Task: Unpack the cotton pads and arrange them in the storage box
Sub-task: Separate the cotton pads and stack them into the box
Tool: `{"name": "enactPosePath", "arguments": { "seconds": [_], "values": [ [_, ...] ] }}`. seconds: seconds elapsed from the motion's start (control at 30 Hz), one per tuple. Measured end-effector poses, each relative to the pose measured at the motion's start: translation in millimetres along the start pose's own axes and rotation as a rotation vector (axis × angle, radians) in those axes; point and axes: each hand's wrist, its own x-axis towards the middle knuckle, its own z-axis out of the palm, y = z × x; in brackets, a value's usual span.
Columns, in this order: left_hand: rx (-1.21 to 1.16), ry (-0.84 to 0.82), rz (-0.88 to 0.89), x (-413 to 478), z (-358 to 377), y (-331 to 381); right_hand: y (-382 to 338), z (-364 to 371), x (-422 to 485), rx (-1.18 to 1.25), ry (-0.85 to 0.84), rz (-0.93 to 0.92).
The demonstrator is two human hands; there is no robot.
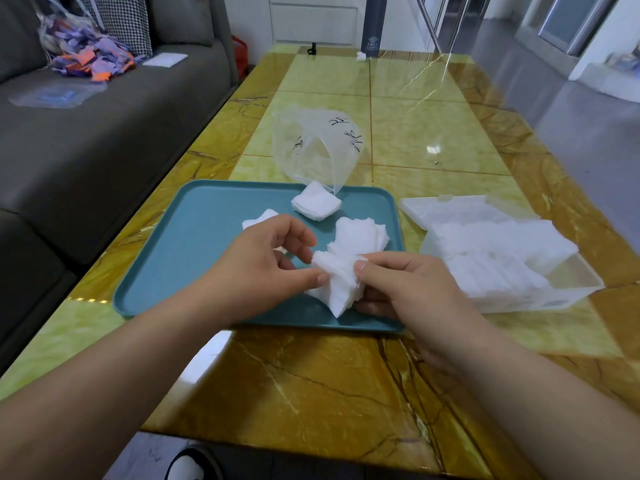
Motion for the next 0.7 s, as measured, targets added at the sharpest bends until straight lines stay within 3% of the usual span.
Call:
{"name": "enactPosePath", "arguments": {
  "seconds": [0.3, 0.6, 0.7],
  "values": [
    [0.244, -0.037, 0.187, -0.9, 7.8, -4.3, -4.4, -2.0, -4.9, -0.343, 0.012, -0.183],
    [0.239, -0.005, 0.200, 0.3, 5.6, -3.9, -3.7, -2.3, -3.0, -0.316, -0.027, -0.211],
    [0.227, 0.007, 0.237, 1.1, 7.7, -5.3, -1.1, -0.3, -4.4, -0.428, -0.052, -0.259]
  ]
}}
